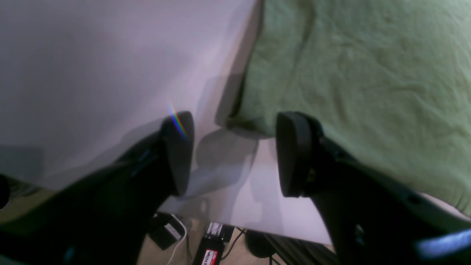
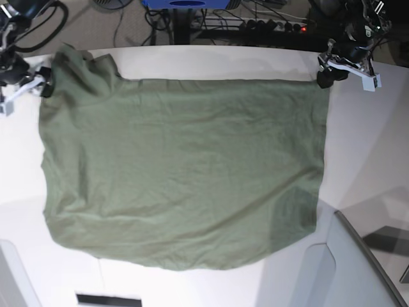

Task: Layout the t-shirt on the table in an organized manner, then fold the t-shirt properly
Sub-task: 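Pull both held corners apart to stretch the shirt edge taut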

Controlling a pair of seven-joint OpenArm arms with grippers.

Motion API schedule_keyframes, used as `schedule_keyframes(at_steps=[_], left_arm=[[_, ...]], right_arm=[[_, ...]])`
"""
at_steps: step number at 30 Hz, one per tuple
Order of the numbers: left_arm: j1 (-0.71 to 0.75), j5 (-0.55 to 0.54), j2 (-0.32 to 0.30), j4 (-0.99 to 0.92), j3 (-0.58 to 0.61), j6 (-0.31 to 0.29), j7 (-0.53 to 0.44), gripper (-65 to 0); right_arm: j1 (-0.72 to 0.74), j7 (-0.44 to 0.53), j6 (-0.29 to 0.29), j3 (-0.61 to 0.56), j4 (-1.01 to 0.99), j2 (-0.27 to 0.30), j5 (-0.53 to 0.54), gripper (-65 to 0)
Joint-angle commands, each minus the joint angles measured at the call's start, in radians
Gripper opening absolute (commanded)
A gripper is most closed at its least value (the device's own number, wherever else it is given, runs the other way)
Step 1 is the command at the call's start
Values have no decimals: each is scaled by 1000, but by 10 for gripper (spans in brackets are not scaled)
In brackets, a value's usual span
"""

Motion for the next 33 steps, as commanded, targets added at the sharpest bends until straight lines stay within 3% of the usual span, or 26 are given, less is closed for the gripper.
schedule_keyframes(at_steps=[1, 13, 15, 21, 24, 31, 33], left_arm=[[1, -17, -11, 13, -5, -7, -17, -301], [-51, -14, 23, -19, 88, -4, -22, -301], [-57, -13, 23, -28, 87, -4, -22, -332], [-100, -11, 19, -79, 84, -4, -22, -574], [-108, -11, 21, -79, 84, -4, -22, -650], [-111, -11, 16, -77, 84, -3, -22, -650], [-113, -11, 16, -77, 84, -3, -22, -650]], right_arm=[[2, -9, 4, -3, 24, 6, -1, -224], [-19, -25, 4, -29, 36, -9, -1, -227], [-22, -47, 4, -29, 45, -11, -1, -227], [-28, -50, 4, -73, 84, -12, -1, -230], [-22, -55, 4, -73, 79, -12, -1, -230], [-10, -53, 4, -92, 76, -12, 0, -237], [-7, -55, 4, -92, 76, -12, 0, -284]])
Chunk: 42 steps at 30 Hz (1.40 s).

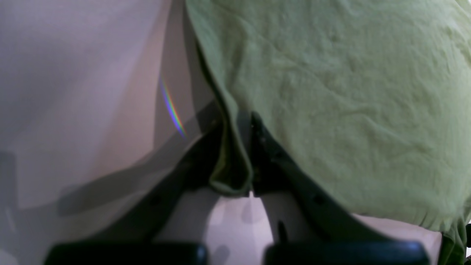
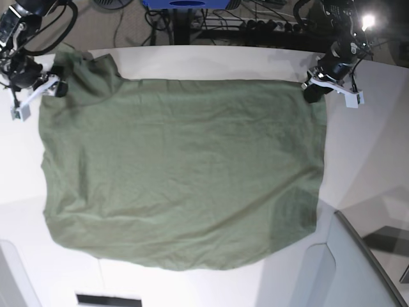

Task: Layout the t-shirt on the table in an organized manner, then fold the t-shirt properly
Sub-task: 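Pull both held corners apart to stretch the shirt edge taut, then fold the held edge over the shirt body with both grippers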

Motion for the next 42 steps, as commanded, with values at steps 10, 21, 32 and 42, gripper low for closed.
schedule_keyframes(at_steps=[10, 21, 32, 42], left_arm=[[0, 0, -13, 14, -2, 0, 3, -650], [60, 0, -15, 172, -2, 1, 6, -650], [161, 1, -16, 318, -4, 1, 18, -650], [152, 1, -24, 381, -4, 27, 112, -650]], right_arm=[[18, 6, 5, 1, 12, 10, 7, -549], [-22, -172, 5, 9, 221, 11, 91, -648], [-94, -301, 5, 6, 393, 11, 93, -648], [-48, -333, 5, -60, 416, 13, 86, -648]])
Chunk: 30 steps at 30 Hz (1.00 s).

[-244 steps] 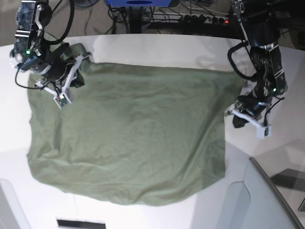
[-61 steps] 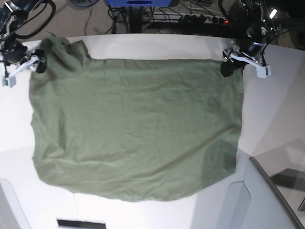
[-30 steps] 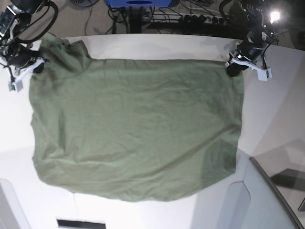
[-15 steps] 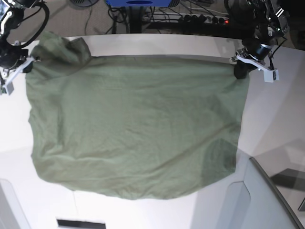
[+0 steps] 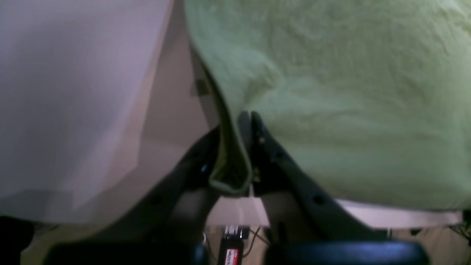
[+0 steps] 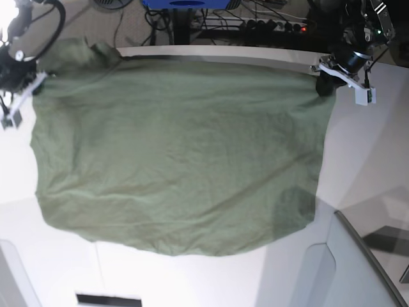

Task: Layout the t-shirt on the table in an organized manner, then fold the t-shirt properly
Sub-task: 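Fold the held edge over the shirt body with both grippers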

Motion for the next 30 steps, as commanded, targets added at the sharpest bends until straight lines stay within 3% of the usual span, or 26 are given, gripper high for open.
schedule_keyframes(at_steps=[1, 3, 8, 15, 19, 24, 30], left_arm=[[-18, -17, -13, 20, -6, 20, -11, -650], [-52, -17, -17, 20, 1, 47, 1, -650], [-139, -15, -18, 11, 4, 51, 35, -650], [-297, 170, -9, -63, 16, 51, 81, -650], [-351, 196, -17, -118, 60, 51, 76, -650], [-409, 238, -12, -181, 60, 51, 76, -650], [-452, 247, -15, -196, 60, 51, 76, -650]], right_arm=[[21, 12, 1, -1, 17, 16, 5, -648], [55, 11, 1, -15, 15, 19, 5, -648], [144, 11, 1, -78, -36, 55, 6, -648], [295, 21, 1, -86, -261, 105, 5, -648], [366, 40, 1, -86, -376, 130, 5, -648], [427, 86, 1, -89, -494, 135, -4, -648], [486, 126, 1, -129, -524, 131, -89, -648]])
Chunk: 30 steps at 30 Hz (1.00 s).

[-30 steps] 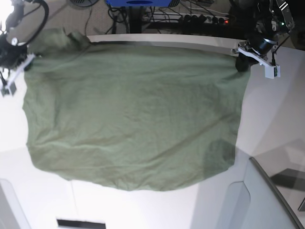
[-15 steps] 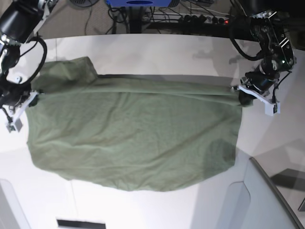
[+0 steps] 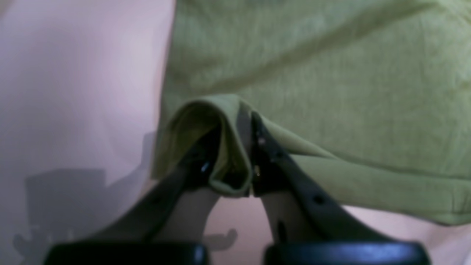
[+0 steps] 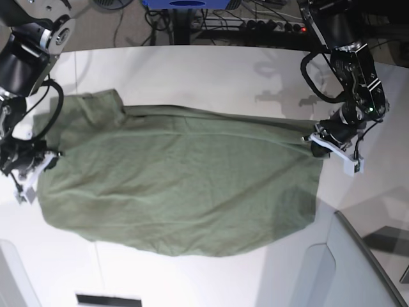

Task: Layout the t-shirt on the table in an organized manner, then fold the t-shirt properly
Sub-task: 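Fold the held edge over the shirt body with both grippers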

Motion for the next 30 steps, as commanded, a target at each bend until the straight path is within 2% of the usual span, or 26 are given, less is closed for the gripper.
schedule_keyframes(at_steps=[1, 6, 8, 12, 19, 21, 24, 30], left_arm=[[-18, -10, -15, 9, -3, -4, -20, -650], [-53, -10, -18, -61, -3, -4, -22, -650], [-75, -8, -18, -107, 10, -4, -25, -650], [-85, -8, -19, -156, 54, -3, -108, -650], [-93, -8, -19, -218, 63, -1, -169, -650], [-93, -8, -22, -228, 62, 22, -189, -650], [-93, -10, -44, -230, 70, 93, -212, -650], [-93, -10, -42, -230, 71, 97, -215, -650]], right_arm=[[31, 9, 5, -4, 13, 14, 2, -648], [58, 15, 5, -7, -3, 16, -11, -648], [78, 50, 5, -7, -44, 14, -44, -648], [107, 119, 5, -7, -144, 14, -94, -648], [129, 167, 5, -7, -161, 14, -96, -648], [134, 176, 5, -7, -162, 14, -97, -648], [134, 214, 5, -7, -162, 16, -99, -648], [134, 257, 5, -7, -205, 17, -99, -648]])
